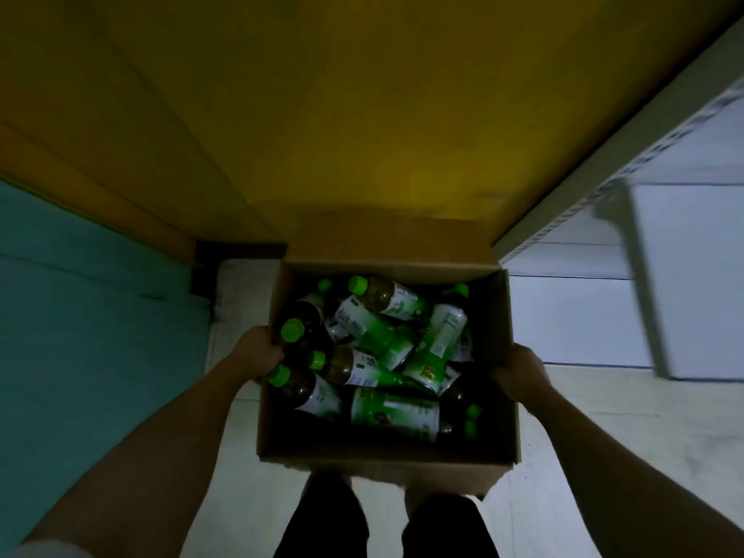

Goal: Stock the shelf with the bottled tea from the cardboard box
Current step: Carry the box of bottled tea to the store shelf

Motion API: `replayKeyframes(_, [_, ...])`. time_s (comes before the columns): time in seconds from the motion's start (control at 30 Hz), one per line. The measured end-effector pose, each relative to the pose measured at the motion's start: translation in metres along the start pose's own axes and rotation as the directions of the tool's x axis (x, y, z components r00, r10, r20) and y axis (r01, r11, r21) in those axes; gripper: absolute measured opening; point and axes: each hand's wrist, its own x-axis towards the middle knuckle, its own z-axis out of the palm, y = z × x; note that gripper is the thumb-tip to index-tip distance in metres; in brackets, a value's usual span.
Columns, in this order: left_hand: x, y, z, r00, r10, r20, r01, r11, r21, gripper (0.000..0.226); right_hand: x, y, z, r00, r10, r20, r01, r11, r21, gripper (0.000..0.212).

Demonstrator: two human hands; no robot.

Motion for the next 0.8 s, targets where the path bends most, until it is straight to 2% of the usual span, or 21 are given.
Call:
replayKeyframes(0.13, [-0.108,0.016,-0.044,0.997,0.071,-0.001,-0.071,0.996,-0.053,0.043,-0.128,-0.003,-0.055,0.996,0.0,-0.09,0.001,1.0,0.005,0.03])
replayKeyframes(0.37, [-0.195,-0.008,-0.031,0.99,0.121,0.071,-0.124,0.992,0.032,0.02,-0.256,0.031,-0.049,0.986,0.076,-0.15,-0.073,0.997,0.028,0.025])
replayKeyframes(0.53, [-0.217,0.003,-0.022,0.981,0.172,0.088,-0.176,0.984,0.033,0.005,-0.309,0.062,-0.038,0.965,0.149,-0.218,-0.116,0.981,0.154,0.029])
replayKeyframes(0.6, [-0.226,0.011,-0.015,0.972,0.211,0.1,-0.217,0.974,0.059,0.012,-0.324,0.076,-0.038,0.952,0.173,-0.252,-0.123,0.972,0.202,0.029])
replayKeyframes(0.67, [-0.233,0.019,-0.005,0.965,0.233,0.121,-0.245,0.965,0.09,0.004,-0.337,0.093,-0.037,0.942,0.19,-0.275,-0.121,0.961,0.25,0.027])
replayKeyframes(0.8, [-0.24,0.047,0.022,0.95,0.276,0.147,-0.3,0.937,0.18,0.008,-0.354,0.143,-0.033,0.923,0.259,-0.284,-0.151,0.923,0.353,0.03])
